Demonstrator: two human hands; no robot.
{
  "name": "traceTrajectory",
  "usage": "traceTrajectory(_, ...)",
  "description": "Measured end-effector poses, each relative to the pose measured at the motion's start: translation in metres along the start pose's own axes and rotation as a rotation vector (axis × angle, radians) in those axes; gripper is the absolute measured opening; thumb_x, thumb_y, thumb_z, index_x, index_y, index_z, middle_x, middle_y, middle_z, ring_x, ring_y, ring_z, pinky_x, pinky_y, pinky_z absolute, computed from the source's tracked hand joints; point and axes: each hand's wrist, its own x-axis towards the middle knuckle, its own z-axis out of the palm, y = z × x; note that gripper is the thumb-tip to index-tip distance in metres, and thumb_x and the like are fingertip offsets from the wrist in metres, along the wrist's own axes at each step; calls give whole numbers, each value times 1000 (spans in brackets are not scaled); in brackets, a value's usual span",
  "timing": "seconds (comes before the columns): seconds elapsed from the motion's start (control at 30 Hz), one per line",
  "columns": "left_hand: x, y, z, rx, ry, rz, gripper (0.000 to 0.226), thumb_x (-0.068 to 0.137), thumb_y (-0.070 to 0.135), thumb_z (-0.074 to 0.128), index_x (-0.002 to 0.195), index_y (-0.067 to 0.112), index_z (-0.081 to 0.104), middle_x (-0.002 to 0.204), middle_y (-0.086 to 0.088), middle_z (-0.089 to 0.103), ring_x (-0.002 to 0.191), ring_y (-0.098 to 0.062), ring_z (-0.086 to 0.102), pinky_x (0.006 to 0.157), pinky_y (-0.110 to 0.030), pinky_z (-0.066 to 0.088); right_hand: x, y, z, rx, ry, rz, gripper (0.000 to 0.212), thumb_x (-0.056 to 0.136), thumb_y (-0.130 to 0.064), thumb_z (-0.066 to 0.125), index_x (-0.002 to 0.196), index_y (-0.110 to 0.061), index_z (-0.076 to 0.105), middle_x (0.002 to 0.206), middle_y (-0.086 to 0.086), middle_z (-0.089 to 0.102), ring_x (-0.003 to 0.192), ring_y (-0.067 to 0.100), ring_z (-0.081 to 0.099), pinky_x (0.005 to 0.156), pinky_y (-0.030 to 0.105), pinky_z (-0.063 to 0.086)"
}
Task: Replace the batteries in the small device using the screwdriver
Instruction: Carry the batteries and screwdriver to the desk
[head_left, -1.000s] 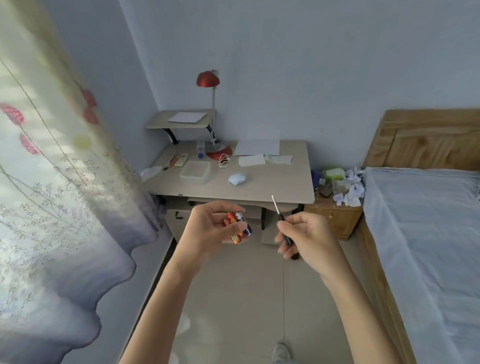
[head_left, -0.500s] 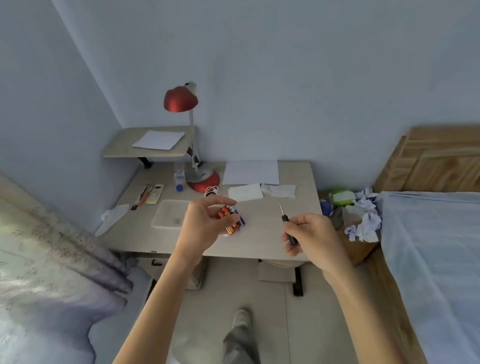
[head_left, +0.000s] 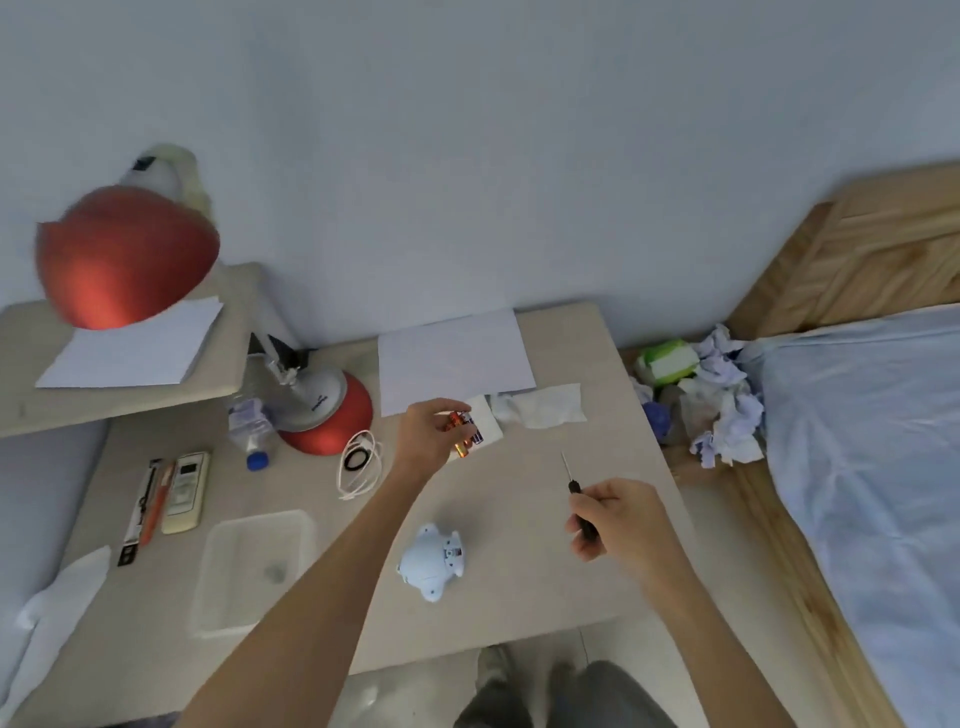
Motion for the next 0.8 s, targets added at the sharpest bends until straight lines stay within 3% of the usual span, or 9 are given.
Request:
traceTrajectory(0.1, 48, -31, 20, 51, -18, -34, 26, 80, 2, 91, 103, 12, 84, 87, -9, 83, 65, -16, 75, 64, -29, 56, 37, 18, 7, -30, 15, 97, 10, 99, -2, 68, 93, 6, 70, 72, 21, 76, 52, 30, 67, 51, 35, 57)
traceTrajectory(0.2, 86, -57, 32, 71, -32, -89, 28, 80, 3, 92, 105, 12, 84, 90, -5, 83, 68, -16, 74, 70, -27, 56, 75, 36, 11, -61, 31, 176, 10, 99, -2, 67, 94, 6, 71, 73, 21, 77, 52, 29, 67, 52, 35, 58)
traceTrajectory(0.33, 112, -78, 38, 127, -12, -90, 28, 81, 7, 91, 107, 16, 84, 95, -1, 83, 75, -16, 74, 66, -15, 55, 114, 54, 13, -98, 78, 237, 11, 97, -1, 68, 90, 7, 70, 72, 23, 75, 49, 27, 63, 49, 33, 57)
traceTrajectory(0.47, 114, -87, 42, 102, -30, -67, 25, 83, 3, 87, 104, 15, 82, 85, 0, 82, 61, -18, 67, 63, -28, 59, 135, 72, 17, -173, 101, 234, 10, 96, -3, 69, 87, 2, 69, 72, 22, 75, 49, 25, 62, 56, 42, 58)
traceTrajectory(0.53, 111, -91, 44, 102, -43, -74, 25, 83, 4, 87, 104, 17, 82, 85, 3, 80, 59, -13, 63, 61, -29, 57, 139, 85, 21, -254, 98, 192, 11, 95, -11, 72, 86, -5, 70, 69, 13, 76, 56, 25, 69, 65, 47, 61)
traceTrajectory(0.63, 109, -95, 45, 97, -58, -71, 27, 83, 7, 89, 106, 19, 82, 92, 2, 79, 64, -8, 64, 65, -26, 54, 138, 93, 28, -458, 100, 132, 10, 95, -25, 74, 88, -18, 71, 81, -2, 75, 78, 18, 72, 70, 33, 54)
traceTrajectory(0.73, 108, -99, 45, 151, -80, -38, 30, 82, 11, 92, 109, 16, 82, 94, 6, 73, 74, 1, 67, 72, -14, 50, 134, 99, 34, -491, 135, 82, 9, 95, -26, 75, 89, -23, 69, 93, -6, 69, 83, 7, 66, 67, 20, 44)
traceTrajectory(0.8, 111, -103, 44, 215, -76, 4, 33, 82, 18, 94, 113, 21, 82, 103, 4, 65, 92, -4, 63, 84, -17, 48, 131, 102, 40, -516, 155, 47, 12, 95, -26, 75, 87, -26, 68, 95, -7, 64, 83, 3, 63, 66, 17, 42)
